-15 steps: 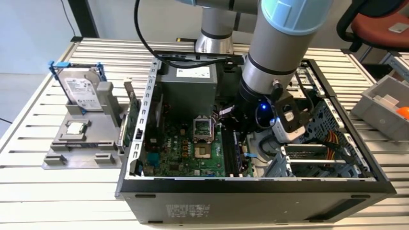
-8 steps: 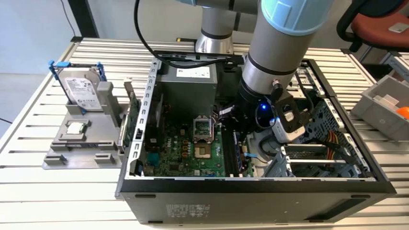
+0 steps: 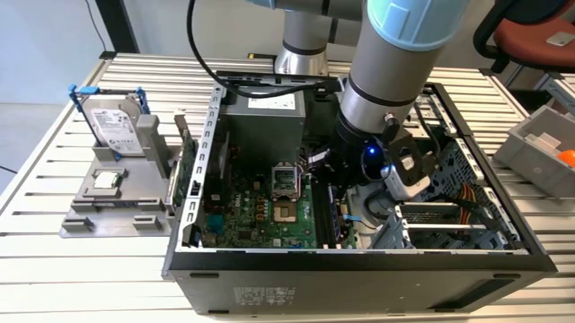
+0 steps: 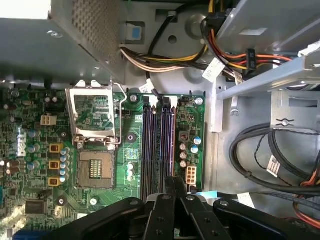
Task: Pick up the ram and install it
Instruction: 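Insert the ram into the slot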
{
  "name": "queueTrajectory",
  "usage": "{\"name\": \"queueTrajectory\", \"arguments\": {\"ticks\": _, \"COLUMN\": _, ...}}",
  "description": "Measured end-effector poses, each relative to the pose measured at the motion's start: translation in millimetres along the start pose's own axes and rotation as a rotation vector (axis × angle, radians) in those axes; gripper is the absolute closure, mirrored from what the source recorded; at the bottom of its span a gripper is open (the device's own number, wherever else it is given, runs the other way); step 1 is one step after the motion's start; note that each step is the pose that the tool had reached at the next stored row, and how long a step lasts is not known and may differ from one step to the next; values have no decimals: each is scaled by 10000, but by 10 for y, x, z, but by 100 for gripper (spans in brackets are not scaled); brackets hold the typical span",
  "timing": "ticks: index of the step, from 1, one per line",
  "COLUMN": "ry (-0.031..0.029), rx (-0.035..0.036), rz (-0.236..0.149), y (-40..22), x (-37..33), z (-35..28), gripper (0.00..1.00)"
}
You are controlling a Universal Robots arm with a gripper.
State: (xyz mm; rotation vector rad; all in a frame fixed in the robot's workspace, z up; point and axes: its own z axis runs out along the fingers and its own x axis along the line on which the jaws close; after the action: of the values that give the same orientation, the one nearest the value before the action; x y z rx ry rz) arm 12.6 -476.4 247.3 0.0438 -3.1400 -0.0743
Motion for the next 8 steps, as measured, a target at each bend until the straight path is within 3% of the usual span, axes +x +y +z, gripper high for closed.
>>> {"name": "queueTrajectory", "arguments": {"ticks": 8, "ry": 46, "rx": -2, "rz": -991, "y": 0, "x": 0, "z": 0, "gripper": 100}}
